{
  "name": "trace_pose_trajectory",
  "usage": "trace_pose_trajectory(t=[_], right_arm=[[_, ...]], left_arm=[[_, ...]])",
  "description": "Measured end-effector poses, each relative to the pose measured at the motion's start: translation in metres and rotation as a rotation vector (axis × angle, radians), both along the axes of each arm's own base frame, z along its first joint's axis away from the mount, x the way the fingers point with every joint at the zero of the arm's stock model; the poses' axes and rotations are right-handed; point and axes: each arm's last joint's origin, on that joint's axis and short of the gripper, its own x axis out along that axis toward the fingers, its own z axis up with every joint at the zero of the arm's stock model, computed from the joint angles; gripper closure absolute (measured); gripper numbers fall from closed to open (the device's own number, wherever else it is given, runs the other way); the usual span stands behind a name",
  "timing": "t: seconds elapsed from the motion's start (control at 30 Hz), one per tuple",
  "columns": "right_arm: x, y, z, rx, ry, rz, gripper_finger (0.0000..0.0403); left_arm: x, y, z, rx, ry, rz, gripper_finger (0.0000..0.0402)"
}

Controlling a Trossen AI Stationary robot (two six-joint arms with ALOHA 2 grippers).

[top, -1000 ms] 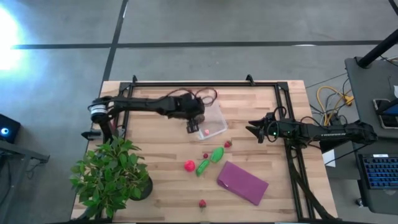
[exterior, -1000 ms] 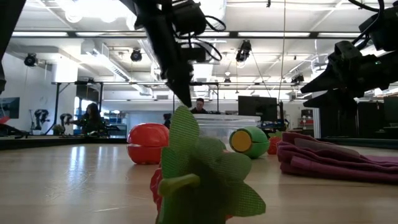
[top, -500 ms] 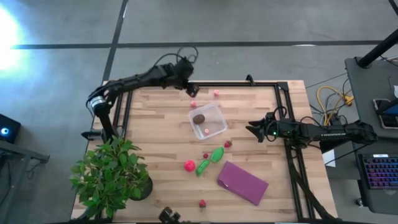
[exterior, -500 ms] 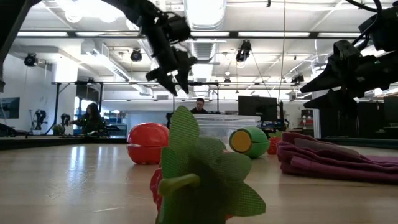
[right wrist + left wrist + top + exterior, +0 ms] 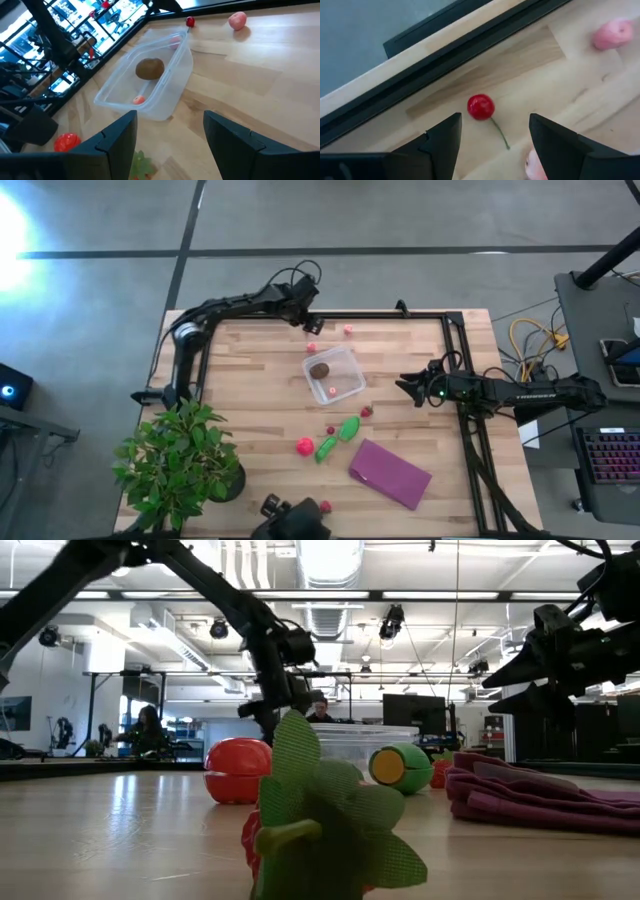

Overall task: Pick and placing Produce into tupperware
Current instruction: Put the top red cherry into the transparent bin

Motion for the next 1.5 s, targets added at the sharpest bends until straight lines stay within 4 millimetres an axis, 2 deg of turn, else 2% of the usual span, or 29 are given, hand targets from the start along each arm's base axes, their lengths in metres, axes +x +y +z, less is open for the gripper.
trace_pose_trajectory(t=[0.2,1.0,1.3,1.5], right_arm=[[0.000,0.000,0.000,0.000,0.001,0.000,0.0184],[0.000,0.000,0.000,-0.026,0.011,0.005,0.0184],[0.000,0.000,0.000,-0.029,0.012,0.006,0.0184],[0.000,0.000,0.000,-0.029,0.012,0.005,0.0184]], left_arm=[[0.009,0.011,-0.020,-0.098,0.015,0.010,0.0183],[0.003,0.022,-0.032,-0.089,0.026,0.036,0.0185],[0.003,0.022,-0.032,-0.091,0.019,0.029,0.0255],[0.003,0.021,-0.034,-0.106,0.009,0.021,0.0269]])
